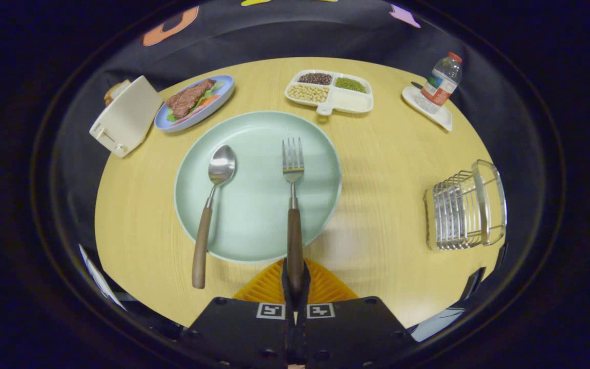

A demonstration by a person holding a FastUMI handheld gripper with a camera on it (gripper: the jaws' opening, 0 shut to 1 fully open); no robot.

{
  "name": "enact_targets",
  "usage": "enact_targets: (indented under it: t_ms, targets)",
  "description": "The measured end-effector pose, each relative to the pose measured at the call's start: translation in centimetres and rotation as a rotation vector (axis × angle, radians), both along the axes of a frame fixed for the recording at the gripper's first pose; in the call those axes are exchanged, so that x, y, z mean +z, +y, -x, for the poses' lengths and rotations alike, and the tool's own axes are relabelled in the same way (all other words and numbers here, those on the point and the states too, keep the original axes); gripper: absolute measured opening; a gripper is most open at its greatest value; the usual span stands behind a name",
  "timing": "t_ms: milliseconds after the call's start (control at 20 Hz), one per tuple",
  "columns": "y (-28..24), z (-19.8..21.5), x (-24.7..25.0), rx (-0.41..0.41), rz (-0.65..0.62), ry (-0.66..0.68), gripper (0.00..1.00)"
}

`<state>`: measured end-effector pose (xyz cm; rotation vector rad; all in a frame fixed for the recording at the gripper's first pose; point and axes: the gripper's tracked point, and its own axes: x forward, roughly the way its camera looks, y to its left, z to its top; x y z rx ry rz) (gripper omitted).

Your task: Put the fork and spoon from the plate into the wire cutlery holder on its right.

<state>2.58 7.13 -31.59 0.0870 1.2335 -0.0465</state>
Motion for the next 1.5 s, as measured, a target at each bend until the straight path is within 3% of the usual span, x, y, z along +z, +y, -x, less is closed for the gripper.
enact_targets:
  t_ms: [650, 1500]
  targets:
    - [-4.5, 3.7, 5.7, -0.016, -0.044, -0.063, 0.00]
    - [-17.3, 8.9, 8.9, -0.153, -0.046, -0.098, 0.00]
